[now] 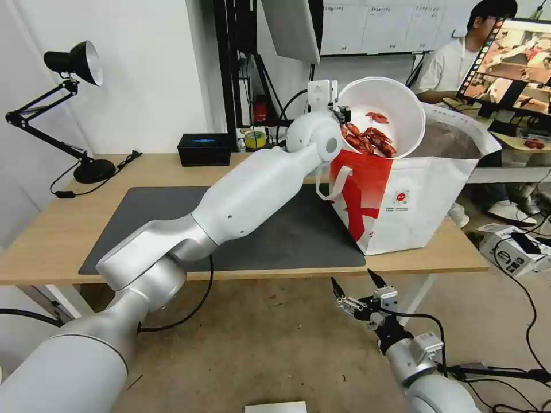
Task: Pick up the trash from the table and place it into the takeout bag.
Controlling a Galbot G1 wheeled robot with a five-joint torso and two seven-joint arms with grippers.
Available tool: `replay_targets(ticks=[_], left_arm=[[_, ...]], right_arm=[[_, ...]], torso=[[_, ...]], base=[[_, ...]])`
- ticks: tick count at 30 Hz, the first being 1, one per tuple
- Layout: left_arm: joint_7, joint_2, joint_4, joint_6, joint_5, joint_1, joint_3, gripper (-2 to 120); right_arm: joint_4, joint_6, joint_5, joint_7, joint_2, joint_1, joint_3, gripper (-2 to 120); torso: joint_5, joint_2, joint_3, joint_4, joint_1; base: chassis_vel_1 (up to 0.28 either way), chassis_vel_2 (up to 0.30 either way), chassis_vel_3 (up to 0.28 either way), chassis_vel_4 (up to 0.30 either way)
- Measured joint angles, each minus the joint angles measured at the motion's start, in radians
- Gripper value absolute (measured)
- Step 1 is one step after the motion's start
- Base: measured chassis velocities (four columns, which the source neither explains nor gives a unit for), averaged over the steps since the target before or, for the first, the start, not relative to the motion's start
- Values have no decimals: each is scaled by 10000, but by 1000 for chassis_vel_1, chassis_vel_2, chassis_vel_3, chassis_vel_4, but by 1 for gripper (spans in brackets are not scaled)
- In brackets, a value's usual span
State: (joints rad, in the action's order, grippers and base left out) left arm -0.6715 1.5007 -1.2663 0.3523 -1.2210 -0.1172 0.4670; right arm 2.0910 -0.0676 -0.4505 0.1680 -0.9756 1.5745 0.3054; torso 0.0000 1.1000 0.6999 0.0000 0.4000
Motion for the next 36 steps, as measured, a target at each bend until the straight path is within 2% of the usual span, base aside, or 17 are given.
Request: replay_targets(ticks=[9,11,21,36], left_arm=[[318,-405,-465,393,-249,-51,207,0],[253,-486,-629,880,-971,-69,175,0],[-232,-685,-698,2077,-2466,25,107,0],[-416,-612,-662,2751,-2854,189,114,3]], right_arm=[[0,0,0,0,0,0,0,100],[0,0,0,0,0,0,0,100],[0,0,0,0,0,0,0,100],[0,0,0,0,0,0,0,100]], torso=[[-1,0,0,1,0],[-1,0,0,0,0],[-1,1,0,1,0],[-1,0,0,0,0]], base=[[0,0,0,0],[0,0,0,0],[0,0,0,0],[0,0,0,0]])
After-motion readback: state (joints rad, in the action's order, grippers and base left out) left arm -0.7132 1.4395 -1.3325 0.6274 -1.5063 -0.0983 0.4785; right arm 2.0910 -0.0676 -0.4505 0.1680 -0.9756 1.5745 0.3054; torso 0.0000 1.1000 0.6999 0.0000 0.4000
